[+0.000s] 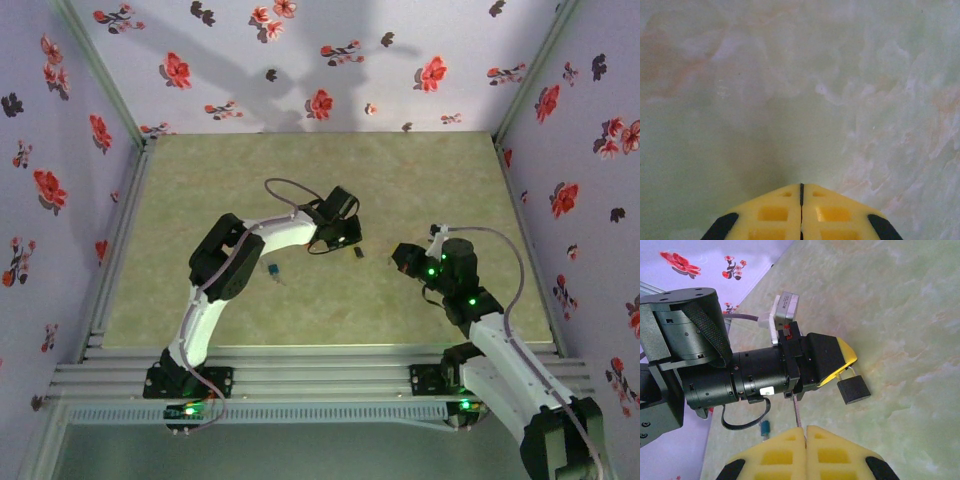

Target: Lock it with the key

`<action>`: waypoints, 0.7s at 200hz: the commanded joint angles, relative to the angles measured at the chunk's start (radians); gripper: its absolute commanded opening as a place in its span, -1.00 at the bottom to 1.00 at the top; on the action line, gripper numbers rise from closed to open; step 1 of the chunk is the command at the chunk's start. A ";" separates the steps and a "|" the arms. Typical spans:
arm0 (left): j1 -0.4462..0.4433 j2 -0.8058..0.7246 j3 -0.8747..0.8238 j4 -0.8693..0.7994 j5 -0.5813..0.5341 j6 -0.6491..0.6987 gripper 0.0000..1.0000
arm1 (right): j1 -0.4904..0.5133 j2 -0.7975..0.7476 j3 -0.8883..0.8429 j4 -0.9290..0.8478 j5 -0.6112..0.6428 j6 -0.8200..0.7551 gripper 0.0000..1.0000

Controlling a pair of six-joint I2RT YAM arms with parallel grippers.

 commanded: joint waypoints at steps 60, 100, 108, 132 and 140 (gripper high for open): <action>0.009 0.020 0.016 -0.066 -0.036 0.045 -0.61 | -0.006 0.011 -0.029 0.052 -0.027 -0.010 -1.00; 0.017 0.011 0.015 -0.077 -0.040 0.057 -0.49 | -0.005 0.013 -0.031 0.056 -0.032 -0.006 -1.00; 0.018 0.010 0.016 -0.081 -0.040 0.060 -0.48 | -0.006 0.013 -0.032 0.058 -0.034 -0.006 -1.00; 0.025 0.001 0.014 -0.091 -0.043 0.067 -0.45 | -0.006 0.019 -0.032 0.060 -0.033 -0.005 -1.00; 0.029 -0.005 0.011 -0.095 -0.047 0.071 -0.44 | -0.006 0.020 -0.033 0.058 -0.032 -0.005 -1.00</action>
